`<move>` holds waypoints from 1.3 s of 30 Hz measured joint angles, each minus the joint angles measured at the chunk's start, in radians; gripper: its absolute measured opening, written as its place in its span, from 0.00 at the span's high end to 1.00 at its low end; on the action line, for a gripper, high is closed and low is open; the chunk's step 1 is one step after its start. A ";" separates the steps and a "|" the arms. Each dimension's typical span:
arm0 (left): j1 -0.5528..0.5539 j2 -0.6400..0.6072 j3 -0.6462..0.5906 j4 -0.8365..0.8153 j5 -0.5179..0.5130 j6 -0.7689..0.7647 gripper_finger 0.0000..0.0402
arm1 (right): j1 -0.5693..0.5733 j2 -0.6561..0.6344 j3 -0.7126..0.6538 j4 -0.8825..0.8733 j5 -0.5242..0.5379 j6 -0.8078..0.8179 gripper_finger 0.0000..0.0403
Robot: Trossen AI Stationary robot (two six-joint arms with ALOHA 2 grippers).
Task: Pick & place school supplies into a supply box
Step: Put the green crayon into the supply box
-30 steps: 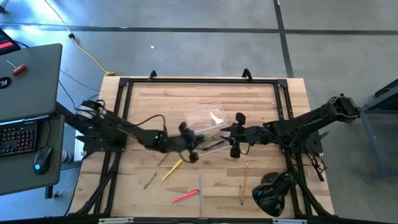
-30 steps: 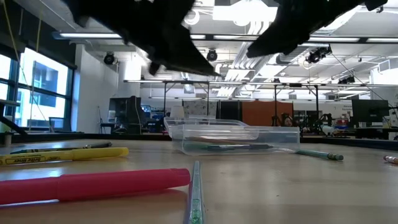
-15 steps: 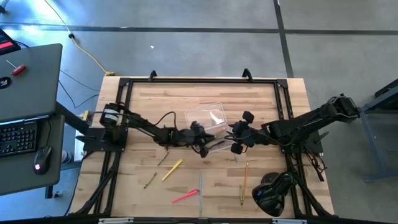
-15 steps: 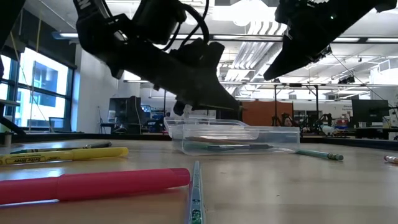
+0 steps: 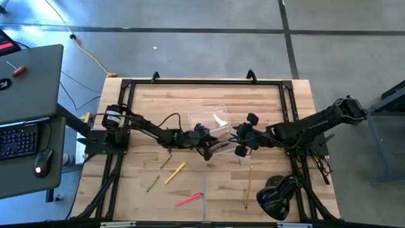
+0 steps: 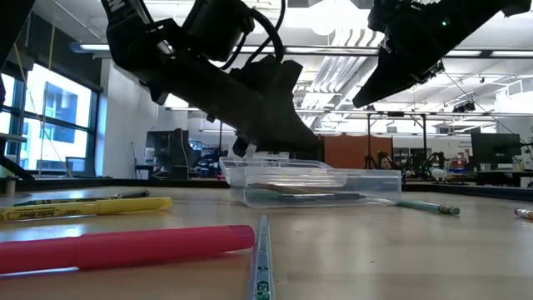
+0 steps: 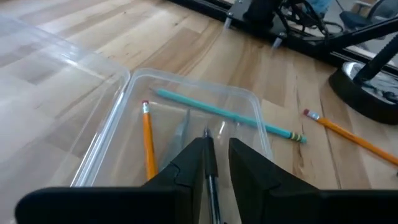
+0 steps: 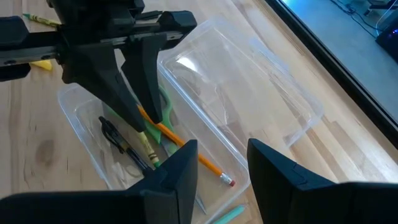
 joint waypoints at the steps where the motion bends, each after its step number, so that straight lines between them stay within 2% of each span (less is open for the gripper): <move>1: 0.000 0.000 0.000 -0.001 0.004 -0.003 0.73 | 0.000 0.000 0.000 0.000 0.000 0.000 0.71; 5: -0.001 -0.051 0.000 -0.016 0.075 -0.002 0.75 | 0.000 0.000 0.000 0.000 0.000 0.001 0.71; 7: -0.001 -0.095 0.000 -0.076 0.123 0.004 0.76 | 0.000 0.000 0.000 0.000 -0.001 0.001 0.71; 10: -0.001 -0.164 0.000 -0.230 0.172 0.006 0.78 | 0.000 0.000 0.000 -0.003 -0.001 0.001 0.71; 15: -0.017 -0.297 0.000 -0.518 0.180 -0.021 0.82 | 0.000 0.000 0.000 -0.014 -0.002 0.001 0.71; 19: -0.074 -0.387 0.000 -0.693 0.180 -0.092 0.84 | 0.000 0.000 0.001 -0.024 -0.002 0.000 0.71; 29: -0.313 -0.424 -0.001 -0.797 0.032 -0.258 0.84 | 0.000 0.000 0.001 -0.024 -0.002 0.014 0.71; 35: -0.454 -0.423 -0.001 -0.917 -0.103 -0.475 0.84 | 0.000 0.000 0.001 -0.023 -0.002 0.044 0.71; 39: -0.546 -0.423 -0.001 -0.975 -0.150 -0.645 0.84 | 0.001 0.000 0.001 -0.023 -0.002 0.045 0.71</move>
